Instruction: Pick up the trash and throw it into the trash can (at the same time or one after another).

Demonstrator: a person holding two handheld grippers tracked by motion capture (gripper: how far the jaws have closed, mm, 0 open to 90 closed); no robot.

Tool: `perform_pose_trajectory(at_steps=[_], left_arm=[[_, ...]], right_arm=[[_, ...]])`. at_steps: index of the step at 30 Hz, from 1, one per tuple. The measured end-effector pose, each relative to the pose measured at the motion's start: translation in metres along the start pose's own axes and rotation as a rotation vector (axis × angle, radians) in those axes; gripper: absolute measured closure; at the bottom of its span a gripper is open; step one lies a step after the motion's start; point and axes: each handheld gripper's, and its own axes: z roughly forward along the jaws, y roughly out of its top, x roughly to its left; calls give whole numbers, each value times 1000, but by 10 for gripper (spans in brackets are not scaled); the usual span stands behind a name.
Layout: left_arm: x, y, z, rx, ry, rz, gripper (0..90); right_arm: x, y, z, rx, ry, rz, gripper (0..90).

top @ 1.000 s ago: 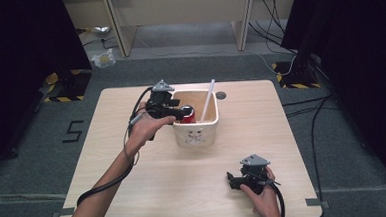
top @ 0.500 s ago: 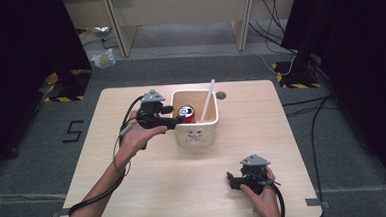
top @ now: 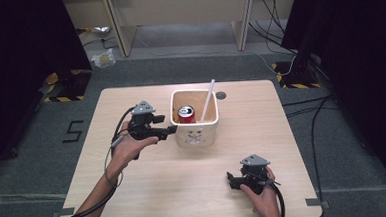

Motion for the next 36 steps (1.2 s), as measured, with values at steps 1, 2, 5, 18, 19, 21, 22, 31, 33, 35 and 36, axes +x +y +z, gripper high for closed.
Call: perform_pose_trajectory(at_steps=[1,2,5,18,19,21,22,31,33,35,36], left_arm=[[0,-3,-1,-2,-1,-1,321],[1,-6,-1,-4,-3,-9,309],[2,-14,-3,3,-6,-23,268],[5,-43,-8,2,26,-28,177],[6,-47,-7,1,22,-32,175],[7,-52,-7,5,26,-36,174],[8,-55,-7,4,30,-39,172],[8,-77,-11,-11,33,-50,172],[7,-82,-12,-13,39,-45,173],[6,-86,-12,-17,45,-45,174],[5,-89,-11,-18,48,-43,174]], right_arm=[[0,0,0,0,0,-1,91],[0,0,0,1,0,-1,91],[0,0,0,-1,0,-2,91],[0,0,0,0,0,-1,91],[0,0,0,0,0,-1,91],[0,0,0,1,0,-1,91],[0,0,0,1,0,-1,91],[0,0,0,-1,-1,-1,91],[0,0,0,-1,-1,-1,91],[0,0,0,-1,-1,-1,91],[0,0,0,0,0,-1,91]])
